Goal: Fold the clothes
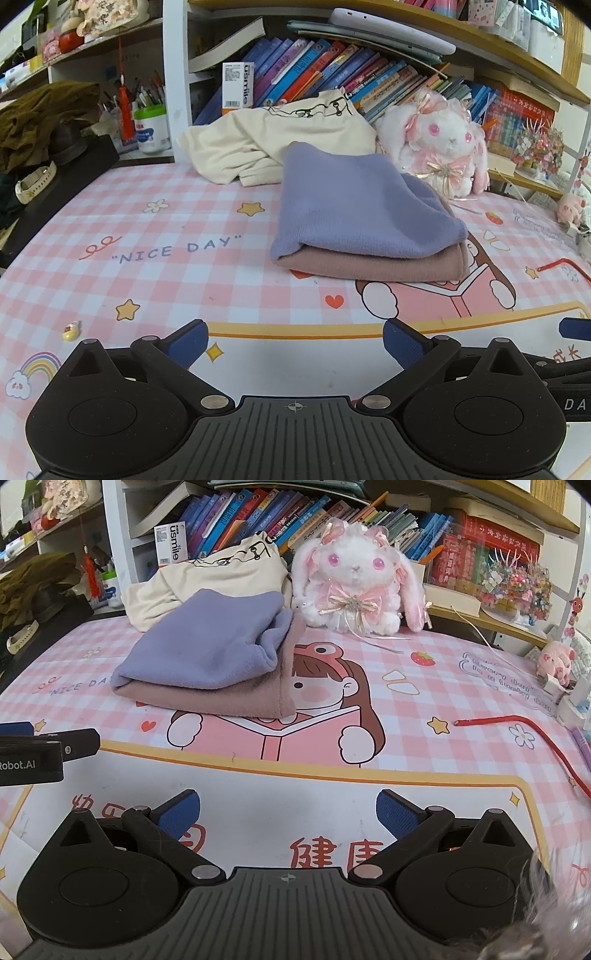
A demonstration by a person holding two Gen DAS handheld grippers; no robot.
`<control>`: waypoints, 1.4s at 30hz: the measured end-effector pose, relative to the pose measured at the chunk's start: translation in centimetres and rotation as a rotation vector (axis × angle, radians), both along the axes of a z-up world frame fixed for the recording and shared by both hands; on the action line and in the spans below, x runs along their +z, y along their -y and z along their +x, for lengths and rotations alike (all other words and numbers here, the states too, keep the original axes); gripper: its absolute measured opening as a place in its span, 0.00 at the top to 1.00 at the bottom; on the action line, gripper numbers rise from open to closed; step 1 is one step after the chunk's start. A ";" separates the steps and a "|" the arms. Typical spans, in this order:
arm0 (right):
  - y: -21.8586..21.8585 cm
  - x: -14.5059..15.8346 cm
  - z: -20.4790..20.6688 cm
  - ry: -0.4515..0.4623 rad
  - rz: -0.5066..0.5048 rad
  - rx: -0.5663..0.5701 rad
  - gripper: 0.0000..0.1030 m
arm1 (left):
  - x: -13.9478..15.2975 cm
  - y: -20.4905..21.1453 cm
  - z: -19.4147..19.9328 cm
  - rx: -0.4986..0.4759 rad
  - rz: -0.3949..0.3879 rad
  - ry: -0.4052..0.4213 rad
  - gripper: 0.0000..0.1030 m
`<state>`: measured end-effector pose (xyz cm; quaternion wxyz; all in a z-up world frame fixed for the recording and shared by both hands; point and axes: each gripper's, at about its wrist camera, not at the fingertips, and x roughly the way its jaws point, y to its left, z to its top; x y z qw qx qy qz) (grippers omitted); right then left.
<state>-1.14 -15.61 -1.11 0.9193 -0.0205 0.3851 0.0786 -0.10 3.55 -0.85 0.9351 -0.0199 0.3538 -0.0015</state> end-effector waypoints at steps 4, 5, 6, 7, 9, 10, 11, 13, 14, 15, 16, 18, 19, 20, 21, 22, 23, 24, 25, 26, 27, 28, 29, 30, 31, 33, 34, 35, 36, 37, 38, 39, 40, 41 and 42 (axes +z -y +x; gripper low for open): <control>0.0 -0.1 0.2 -0.004 -0.001 0.002 0.00 | 0.0 0.0 0.1 -0.001 -0.001 -0.002 0.01; 0.0 -0.1 0.2 -0.005 -0.001 0.003 0.00 | 0.0 -0.1 0.1 -0.001 -0.001 -0.002 0.01; 0.0 -0.1 0.2 -0.006 -0.001 0.003 0.00 | 0.0 -0.1 0.2 -0.001 -0.001 -0.002 0.01; 0.0 -0.1 0.2 -0.006 -0.002 0.002 0.00 | 0.0 -0.1 0.2 -0.001 -0.001 -0.002 0.01; 0.0 -0.1 0.2 -0.007 -0.002 0.001 0.00 | 0.0 -0.1 0.2 -0.002 -0.001 -0.003 0.01; 0.0 -0.1 0.2 -0.008 -0.002 0.001 0.00 | 0.0 -0.1 0.2 -0.002 -0.001 -0.003 0.01; 0.0 -0.1 0.2 -0.008 -0.002 0.001 0.00 | 0.0 0.0 0.2 -0.002 -0.001 -0.003 0.01; 0.0 -0.1 0.2 -0.008 -0.001 0.001 0.00 | 0.0 0.0 0.2 -0.006 -0.002 -0.003 0.01; 0.0 -0.1 0.2 -0.008 -0.001 0.001 0.00 | 0.0 0.0 0.2 -0.008 -0.002 -0.003 0.01; 0.0 -0.1 0.3 -0.009 0.000 0.001 0.00 | -0.1 0.1 0.2 -0.010 -0.003 -0.003 0.01; 0.0 -0.1 0.3 -0.009 0.000 0.001 0.00 | -0.1 0.1 0.2 -0.012 -0.002 -0.004 0.01; 0.0 -0.2 0.3 -0.011 0.001 0.001 0.00 | -0.1 0.1 0.3 -0.011 0.001 -0.006 0.01; 0.0 -0.2 0.3 -0.012 0.002 0.001 0.00 | -0.2 0.1 0.3 -0.008 0.004 -0.010 0.01; 0.0 -0.2 0.3 -0.013 0.002 0.001 0.00 | -0.2 0.1 0.4 -0.005 0.007 -0.013 0.01; 0.0 -0.2 0.3 -0.015 0.001 0.001 0.00 | -0.2 0.1 0.4 -0.004 0.007 -0.013 0.01; -0.1 -0.2 0.3 -0.016 0.001 0.002 0.00 | -0.2 0.1 0.3 -0.003 0.007 -0.014 0.01; -0.1 -0.2 0.3 -0.018 0.000 0.002 0.00 | -0.2 0.1 0.3 -0.002 0.007 -0.014 0.01; -0.1 -0.2 0.3 -0.018 0.000 0.003 0.00 | -0.2 0.1 0.3 -0.001 0.007 -0.014 0.01; -0.1 -0.2 0.3 -0.019 0.000 0.004 0.00 | -0.2 0.1 0.3 0.000 0.007 -0.015 0.01; -0.1 -0.2 0.3 -0.020 0.000 0.004 0.00 | -0.2 0.1 0.3 -0.001 0.007 -0.015 0.01; -0.1 -0.2 0.3 -0.020 0.000 0.004 0.00 | -0.2 0.1 0.3 -0.002 0.006 -0.014 0.01; -0.1 -0.2 0.3 -0.021 0.001 0.003 0.00 | -0.2 0.1 0.3 -0.003 0.005 -0.014 0.01; -0.1 -0.2 0.3 -0.021 0.001 0.003 0.00 | -0.2 0.1 0.3 -0.004 0.005 -0.014 0.01; -0.1 -0.2 0.3 -0.022 0.002 0.003 0.00 | -0.2 0.2 0.2 -0.005 0.004 -0.014 0.01; 0.0 -0.2 0.3 -0.022 0.002 0.002 0.00 | -0.2 0.2 0.2 -0.006 0.003 -0.014 0.01; 0.0 -0.2 0.2 -0.021 0.003 0.001 0.00 | -0.2 0.2 0.2 -0.008 0.002 -0.014 0.01; 0.0 -0.2 0.2 -0.021 0.004 0.000 0.00 | -0.2 0.2 0.2 -0.010 0.002 -0.014 0.01; 0.0 -0.2 0.2 -0.021 0.005 -0.001 0.00 | -0.2 0.2 0.2 -0.012 0.002 -0.014 0.01; 0.0 -0.2 0.2 -0.021 0.005 -0.001 0.00 | -0.2 0.2 0.2 -0.012 0.002 -0.013 0.01; 0.1 -0.2 0.2 -0.022 0.006 -0.002 0.00 | -0.2 0.3 0.1 -0.013 0.002 -0.013 0.01; 0.1 -0.2 0.2 -0.022 0.006 -0.002 0.00 | -0.2 0.3 0.1 -0.012 0.002 -0.013 0.01; 0.1 -0.2 0.2 -0.022 0.006 -0.002 0.00 | -0.2 0.3 0.1 -0.010 0.002 -0.014 0.01; 0.1 -0.2 0.2 -0.022 0.007 -0.002 0.00 | -0.2 0.3 0.1 -0.010 0.002 -0.015 0.01; 0.1 -0.2 0.2 -0.022 0.007 -0.002 0.00 | -0.2 0.3 0.1 -0.011 0.001 -0.015 0.00; 0.1 -0.2 0.2 -0.021 0.007 -0.002 0.00 | -0.2 0.3 0.1 -0.013 0.000 -0.013 0.00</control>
